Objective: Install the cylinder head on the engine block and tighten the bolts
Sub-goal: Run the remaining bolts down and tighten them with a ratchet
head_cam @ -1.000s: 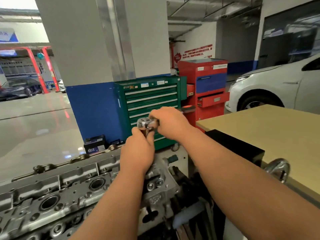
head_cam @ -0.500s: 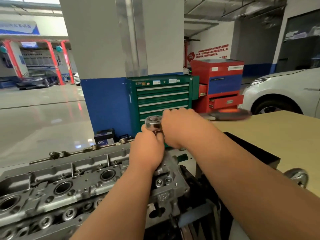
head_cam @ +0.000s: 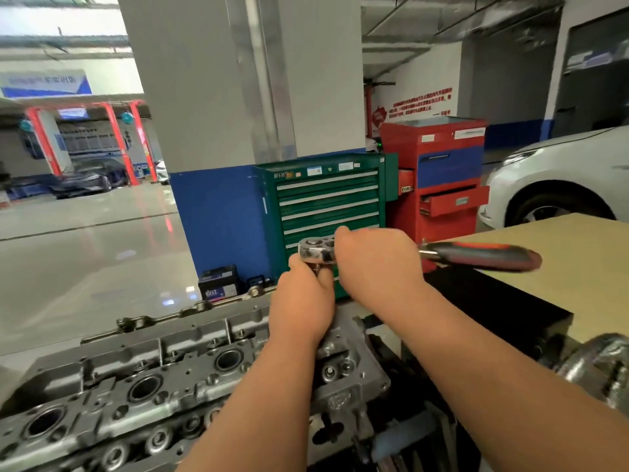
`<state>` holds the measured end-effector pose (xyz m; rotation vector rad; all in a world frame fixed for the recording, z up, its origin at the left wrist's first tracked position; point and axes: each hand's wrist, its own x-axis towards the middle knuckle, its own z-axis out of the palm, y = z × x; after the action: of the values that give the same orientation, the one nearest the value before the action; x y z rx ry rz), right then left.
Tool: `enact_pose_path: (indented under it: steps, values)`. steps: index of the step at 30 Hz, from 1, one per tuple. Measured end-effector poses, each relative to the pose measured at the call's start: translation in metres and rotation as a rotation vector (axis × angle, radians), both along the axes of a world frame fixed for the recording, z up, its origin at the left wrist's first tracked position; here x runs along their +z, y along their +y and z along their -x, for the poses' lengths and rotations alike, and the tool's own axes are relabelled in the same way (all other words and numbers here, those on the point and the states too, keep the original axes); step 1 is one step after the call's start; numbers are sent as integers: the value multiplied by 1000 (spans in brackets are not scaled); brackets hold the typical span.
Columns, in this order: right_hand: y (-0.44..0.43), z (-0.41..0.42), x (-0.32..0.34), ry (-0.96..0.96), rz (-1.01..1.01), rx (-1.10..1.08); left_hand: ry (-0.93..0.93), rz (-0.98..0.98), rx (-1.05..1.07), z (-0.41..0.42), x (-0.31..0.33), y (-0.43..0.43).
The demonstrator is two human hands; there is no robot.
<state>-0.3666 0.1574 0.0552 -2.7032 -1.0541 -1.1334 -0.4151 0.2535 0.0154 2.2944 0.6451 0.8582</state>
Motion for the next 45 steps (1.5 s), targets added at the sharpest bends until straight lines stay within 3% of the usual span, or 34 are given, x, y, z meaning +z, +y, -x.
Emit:
enact_pose_path:
  steps: [4,8,12,15,17,20,24,30,33,36,38,41,43,45]
  values:
    - [14,-32,25,275,63,269,-9,-34,19,-1,2,-2]
    - [4,-2,21,241,223,65,-8,-4,-7,2,1,-5]
    - [-12,23,-5,-2,79,-6,-17,51,-27,0,1,-2]
    - [1,11,-3,-11,-37,24,-18,22,-21,-4,1,1]
    - [3,-16,2,46,-44,138,-30,-16,-3,-5,0,3]
    - [11,-43,16,370,29,363,-7,-61,2,-3,-1,1]
    - [19,-33,22,232,159,212,-10,-73,-6,-1,-3,1]
    - [-1,-10,7,191,107,106,-22,-63,-30,-1,-4,2]
    - [4,-19,7,245,24,157,-21,-58,-27,-4,-2,3]
    - [1,-35,4,376,-130,339,-37,-95,-16,-3,-5,4]
    - [3,-40,9,400,-204,443,-102,-124,-5,-2,-3,5]
    - [11,-29,36,328,-261,561,-397,-158,32,6,10,3]
    - [11,-16,53,193,-145,586,-514,-108,31,16,18,1]
    - [0,-4,60,119,-25,567,-474,-67,-15,31,18,1]
